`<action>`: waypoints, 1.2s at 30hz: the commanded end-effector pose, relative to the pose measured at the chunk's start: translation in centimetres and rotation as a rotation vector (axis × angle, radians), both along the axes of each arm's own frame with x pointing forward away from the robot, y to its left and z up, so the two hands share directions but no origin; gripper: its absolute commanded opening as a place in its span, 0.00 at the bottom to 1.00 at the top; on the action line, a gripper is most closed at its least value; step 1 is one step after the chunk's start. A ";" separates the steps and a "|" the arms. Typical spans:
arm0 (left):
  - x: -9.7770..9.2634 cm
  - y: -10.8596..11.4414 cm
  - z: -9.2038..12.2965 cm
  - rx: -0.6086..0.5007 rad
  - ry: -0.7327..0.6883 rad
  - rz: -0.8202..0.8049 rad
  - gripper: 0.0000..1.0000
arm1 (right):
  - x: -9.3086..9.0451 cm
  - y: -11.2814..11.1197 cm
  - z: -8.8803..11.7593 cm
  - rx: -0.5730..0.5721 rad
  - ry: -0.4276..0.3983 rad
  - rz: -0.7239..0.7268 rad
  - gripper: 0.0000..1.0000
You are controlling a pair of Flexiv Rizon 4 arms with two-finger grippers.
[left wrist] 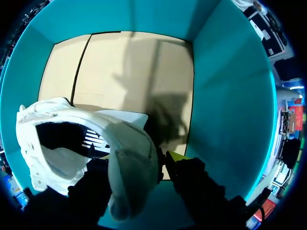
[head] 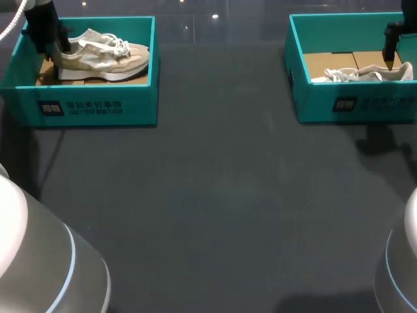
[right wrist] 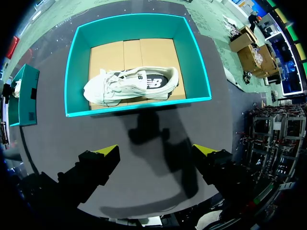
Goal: Take the shoe out of the shoebox, open the shoe tongue, remove and reinsert the insole, then place the shoe into the shoebox
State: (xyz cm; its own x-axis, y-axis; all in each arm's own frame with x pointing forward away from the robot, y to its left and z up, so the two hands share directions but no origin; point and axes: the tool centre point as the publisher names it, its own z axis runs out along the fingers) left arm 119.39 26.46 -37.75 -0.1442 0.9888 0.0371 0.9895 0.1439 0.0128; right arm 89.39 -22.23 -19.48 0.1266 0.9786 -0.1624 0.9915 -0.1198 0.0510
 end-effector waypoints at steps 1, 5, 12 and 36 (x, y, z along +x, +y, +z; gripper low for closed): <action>0.9 -0.1 -0.1 0.002 0.014 0.000 0.15 | -0.1 0.0 0.0 0.000 -0.001 -0.001 1.00; 1.0 -0.2 0.2 -0.003 0.017 -0.006 0.00 | -0.1 0.0 0.0 0.000 -0.001 -0.001 1.00; 0.8 0.4 1.5 -0.008 0.019 -0.009 0.00 | -0.1 0.0 0.0 0.000 -0.001 -0.001 1.00; 0.6 2.7 8.6 -0.004 -0.069 0.009 0.00 | -0.1 0.0 0.0 0.000 -0.001 -0.001 1.00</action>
